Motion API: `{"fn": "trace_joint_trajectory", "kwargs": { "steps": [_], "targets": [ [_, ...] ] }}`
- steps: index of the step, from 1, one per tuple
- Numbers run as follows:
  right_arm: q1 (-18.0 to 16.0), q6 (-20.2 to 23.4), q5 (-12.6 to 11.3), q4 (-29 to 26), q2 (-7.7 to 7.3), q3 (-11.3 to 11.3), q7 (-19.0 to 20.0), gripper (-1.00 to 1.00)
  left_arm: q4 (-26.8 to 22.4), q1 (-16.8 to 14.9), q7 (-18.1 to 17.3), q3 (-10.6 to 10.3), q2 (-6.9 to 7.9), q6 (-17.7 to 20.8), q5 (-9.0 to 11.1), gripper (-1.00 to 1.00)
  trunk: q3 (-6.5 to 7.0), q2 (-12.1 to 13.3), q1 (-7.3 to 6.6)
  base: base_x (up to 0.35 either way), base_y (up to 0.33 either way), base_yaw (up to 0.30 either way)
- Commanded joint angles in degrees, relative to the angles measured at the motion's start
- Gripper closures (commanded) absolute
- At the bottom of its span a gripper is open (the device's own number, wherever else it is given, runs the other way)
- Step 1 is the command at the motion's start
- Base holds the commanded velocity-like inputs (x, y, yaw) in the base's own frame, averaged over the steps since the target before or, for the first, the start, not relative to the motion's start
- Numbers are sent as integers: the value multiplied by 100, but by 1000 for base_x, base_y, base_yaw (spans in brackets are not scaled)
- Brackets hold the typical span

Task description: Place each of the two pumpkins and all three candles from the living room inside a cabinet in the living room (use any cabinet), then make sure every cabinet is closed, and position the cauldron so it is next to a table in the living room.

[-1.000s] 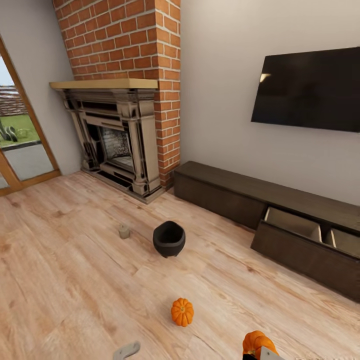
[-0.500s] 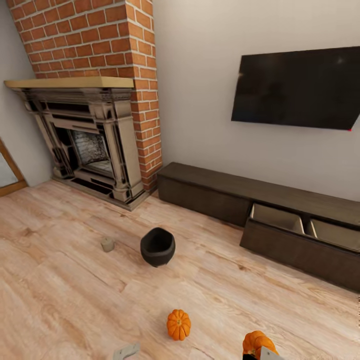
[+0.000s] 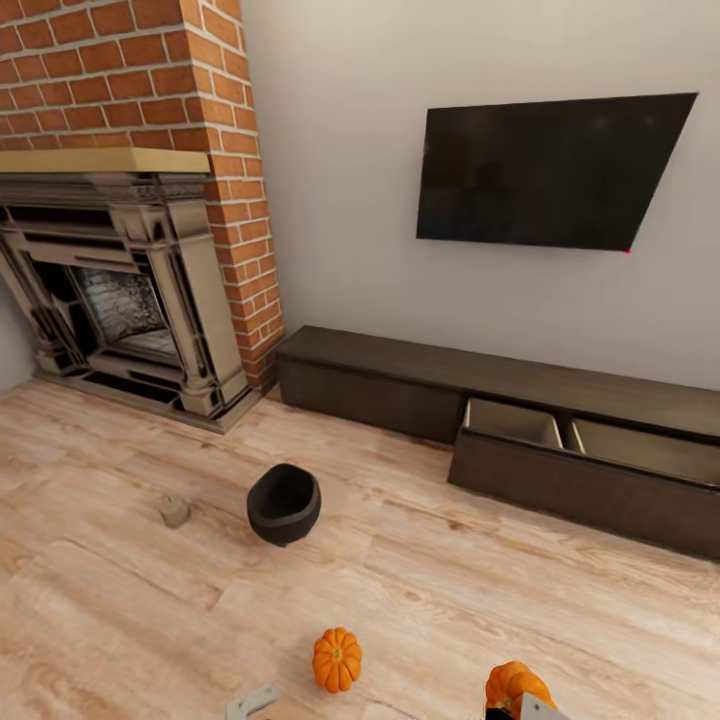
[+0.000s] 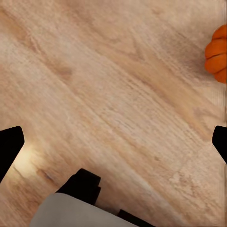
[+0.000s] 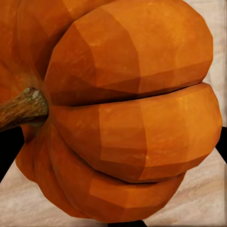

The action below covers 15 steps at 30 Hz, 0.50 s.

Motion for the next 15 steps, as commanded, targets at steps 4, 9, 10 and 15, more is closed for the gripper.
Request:
{"fn": "trace_joint_trajectory", "kwargs": {
  "steps": [4,9,10,15],
  "targets": [
    [-6,-41,-56,-5,-6,46,-21,100,-13,-1,47,-19,5,29,22,-100,-14,-3,0,144,114,-278],
    [-6,-41,-56,-5,-6,46,-21,100,-13,-1,44,-2,5,31,30,-100,-25,-3,0,61,51,-277],
    [-6,-41,-56,-5,-6,46,-21,100,-13,-1,44,-2,5,30,30,-100,-27,-3,0,7,6,-278],
    [-6,-41,-56,-5,-6,46,-21,100,-13,-1,48,-1,5,31,22,-100,-38,-3,0,2,2,-277]
  ]
}}
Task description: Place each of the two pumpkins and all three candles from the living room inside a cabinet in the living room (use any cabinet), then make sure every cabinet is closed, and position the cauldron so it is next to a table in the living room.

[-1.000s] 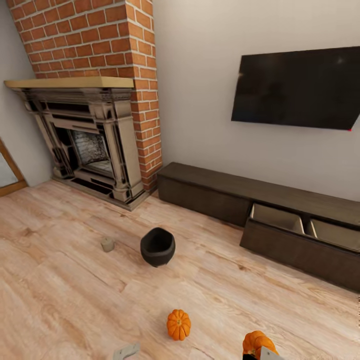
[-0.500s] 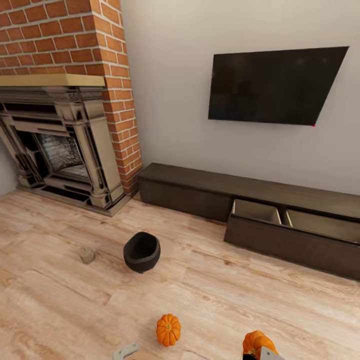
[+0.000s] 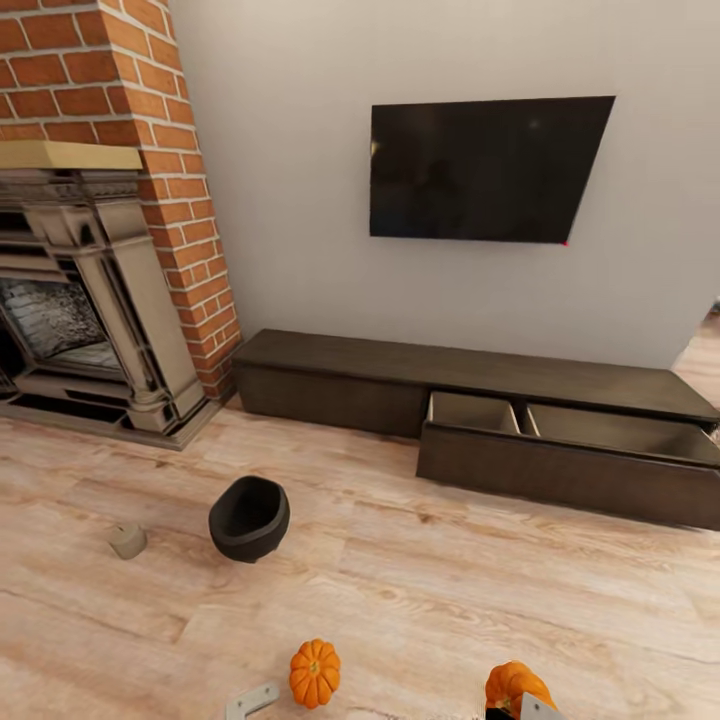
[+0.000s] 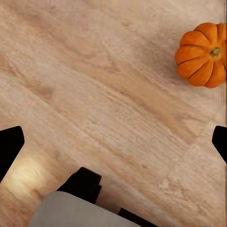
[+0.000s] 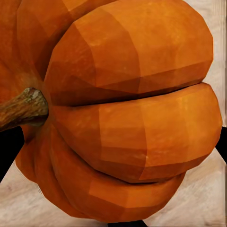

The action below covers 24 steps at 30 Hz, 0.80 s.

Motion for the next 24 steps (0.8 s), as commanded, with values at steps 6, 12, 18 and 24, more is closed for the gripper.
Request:
{"fn": "trace_joint_trajectory", "kwargs": {
  "steps": [6,12,18,24],
  "targets": [
    [-6,-41,-58,-5,-6,46,-21,100,-13,-1,44,-35,5,30,31,-100,-19,-3,-1,0,0,-277],
    [-6,-41,-58,-5,-6,46,-21,100,-13,-1,44,-29,5,30,34,-100,-32,-3,-1,0,1,-277],
    [-6,-48,-58,-7,-6,46,-21,100,-13,-1,41,-26,6,30,39,-100,-45,-3,-1,57,168,-270],
    [-6,-50,-58,-6,-6,46,-21,100,-13,-1,40,-26,5,30,25,-100,-49,-3,-1,169,107,-49]
  ]
}}
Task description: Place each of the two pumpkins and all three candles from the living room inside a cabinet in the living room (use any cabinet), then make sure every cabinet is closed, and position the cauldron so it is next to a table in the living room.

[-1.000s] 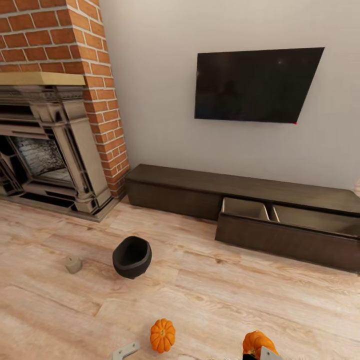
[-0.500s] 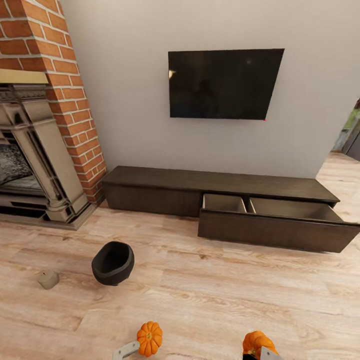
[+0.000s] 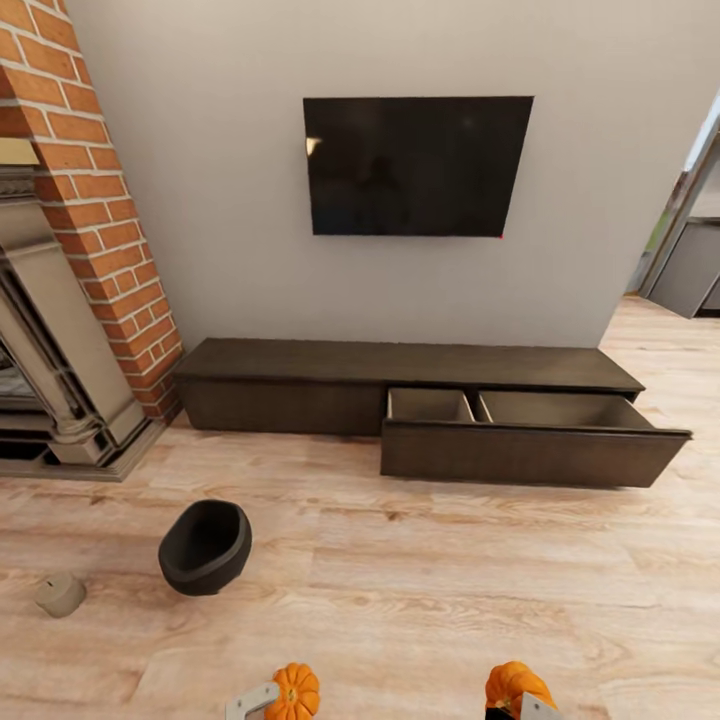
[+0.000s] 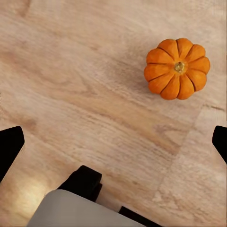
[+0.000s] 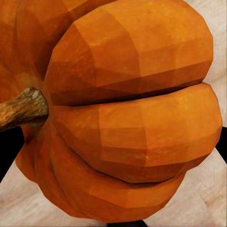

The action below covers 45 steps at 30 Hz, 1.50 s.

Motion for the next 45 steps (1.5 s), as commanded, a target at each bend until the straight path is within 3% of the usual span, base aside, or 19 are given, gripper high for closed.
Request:
{"fn": "trace_joint_trajectory", "kwargs": {
  "steps": [1,45],
  "targets": [
    [-5,-41,-58,-7,-7,46,-24,100,-10,-2,45,-28,6,31,23,-100,-5,-2,2,195,68,-4],
    [-5,-39,-58,-10,-7,46,-24,100,-10,-2,48,-28,5,31,21,-100,-5,-2,2,98,-44,0]
  ]
}}
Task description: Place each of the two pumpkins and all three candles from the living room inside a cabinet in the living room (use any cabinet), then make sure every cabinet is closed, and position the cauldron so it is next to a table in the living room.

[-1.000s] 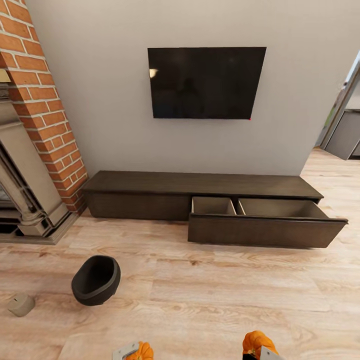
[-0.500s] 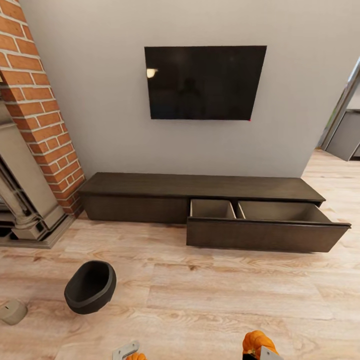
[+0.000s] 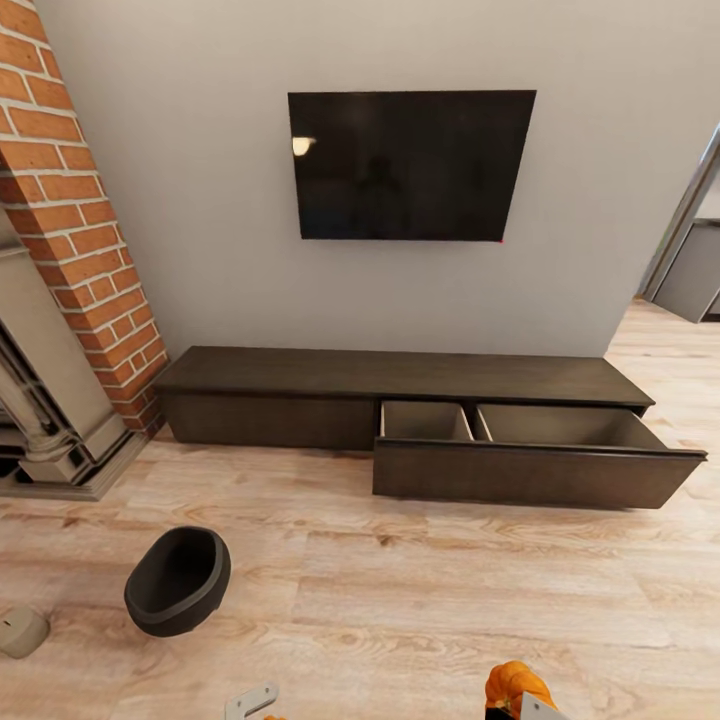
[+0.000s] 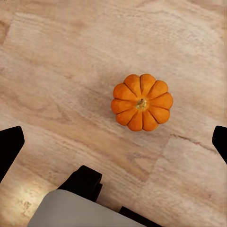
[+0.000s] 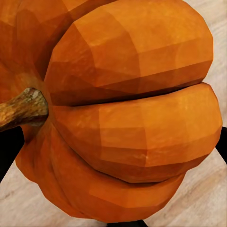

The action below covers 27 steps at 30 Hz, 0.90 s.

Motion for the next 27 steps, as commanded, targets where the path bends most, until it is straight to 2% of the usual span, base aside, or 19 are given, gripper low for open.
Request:
{"fn": "trace_joint_trajectory", "kwargs": {
  "steps": [1,12,14,15,17,19,20,23,24,27],
  "targets": [
    [-5,-38,-60,-6,-9,47,-23,100,-11,-2,46,-29,4,31,26,-100,-5,-3,0,8,0,0],
    [-5,-30,-43,-4,-24,89,-23,100,-67,-2,43,-10,6,82,66,-100,-5,-3,0,1,0,0],
    [-5,-32,-43,-4,-24,87,-23,100,-158,-2,41,-6,5,241,78,-100,-5,-3,0,0,0,0],
    [-5,-33,-43,-4,-24,85,-23,100,-222,-2,28,0,15,439,85,-100,-5,-3,0,0,0,0],
    [-5,-34,-43,-4,-24,83,-23,100,-403,-4,-113,55,134,783,97,-100,-5,-3,0,0,0,0],
    [-5,-34,-43,-6,-24,77,-23,100,-675,-81,-682,321,571,1450,147,-100,-5,-3,0,0,0,0],
    [-5,-34,-43,-10,-24,79,-23,100,-723,-174,-1055,542,793,1741,241,-100,-5,-3,0,0,0,0],
    [-5,-38,-43,-18,-24,83,-23,100,-595,-446,-2481,1340,1485,2364,624,-100,-5,-3,0,0,0,0],
    [-5,-40,-43,-22,-24,85,-23,100,-464,-594,-3143,1571,1879,2509,729,-100,-5,-3,0,0,0,0],
    [-5,-42,-43,-34,-24,89,-23,100,-346,-803,-4265,1786,2606,2748,832,-100,-5,-3,0,0,0,0]
  ]
}}
